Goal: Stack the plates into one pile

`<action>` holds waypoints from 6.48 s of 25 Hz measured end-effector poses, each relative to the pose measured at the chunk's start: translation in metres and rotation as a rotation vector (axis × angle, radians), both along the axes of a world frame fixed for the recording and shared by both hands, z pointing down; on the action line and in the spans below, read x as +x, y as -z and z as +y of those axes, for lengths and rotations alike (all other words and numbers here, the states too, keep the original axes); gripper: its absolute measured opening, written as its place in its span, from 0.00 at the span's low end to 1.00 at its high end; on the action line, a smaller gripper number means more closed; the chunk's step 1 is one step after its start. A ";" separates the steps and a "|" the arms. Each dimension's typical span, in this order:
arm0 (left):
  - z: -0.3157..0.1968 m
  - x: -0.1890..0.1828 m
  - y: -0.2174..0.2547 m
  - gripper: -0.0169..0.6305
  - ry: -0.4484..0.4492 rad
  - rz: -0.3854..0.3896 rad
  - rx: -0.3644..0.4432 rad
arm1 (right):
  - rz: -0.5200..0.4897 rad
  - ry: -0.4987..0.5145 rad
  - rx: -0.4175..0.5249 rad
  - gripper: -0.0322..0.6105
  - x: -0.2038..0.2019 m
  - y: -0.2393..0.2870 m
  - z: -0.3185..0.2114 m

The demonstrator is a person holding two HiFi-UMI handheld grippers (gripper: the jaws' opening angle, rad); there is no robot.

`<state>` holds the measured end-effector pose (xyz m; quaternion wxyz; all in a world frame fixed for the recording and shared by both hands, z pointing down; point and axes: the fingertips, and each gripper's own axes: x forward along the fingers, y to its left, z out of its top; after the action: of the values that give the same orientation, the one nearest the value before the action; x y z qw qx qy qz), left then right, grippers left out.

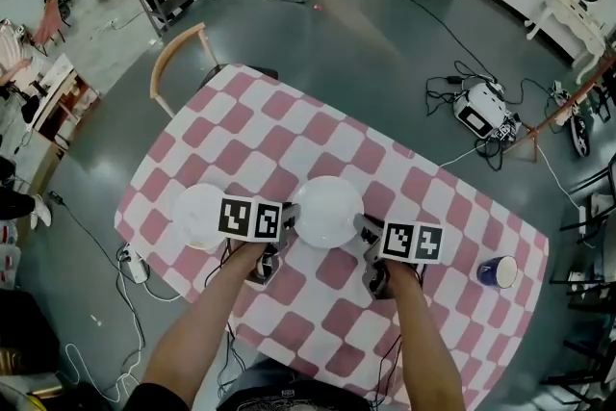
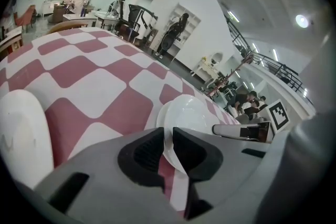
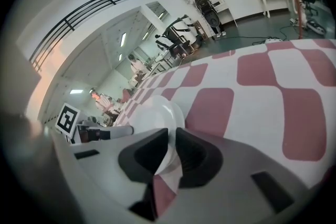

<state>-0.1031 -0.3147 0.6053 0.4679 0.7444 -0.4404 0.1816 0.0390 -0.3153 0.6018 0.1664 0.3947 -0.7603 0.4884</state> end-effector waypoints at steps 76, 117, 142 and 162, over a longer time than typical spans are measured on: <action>0.020 -0.271 0.152 0.43 -0.047 -0.193 0.578 | 0.211 -0.008 0.523 0.50 -0.227 0.158 0.031; 0.065 -0.278 -0.012 0.19 -0.105 0.246 -0.148 | -0.095 0.039 -0.151 0.28 -0.290 -0.010 0.079; 0.041 -0.218 0.033 0.09 -0.177 0.190 -0.015 | -0.059 -0.120 -0.006 0.11 -0.221 0.043 0.068; 0.000 -0.055 0.053 0.09 -0.350 0.176 0.011 | -0.064 -0.327 0.024 0.11 -0.064 0.053 0.049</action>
<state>-0.1586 -0.3149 0.5521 0.4617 0.8252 -0.2627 0.1920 -0.0249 -0.2667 0.5485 0.0554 0.4994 -0.6966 0.5121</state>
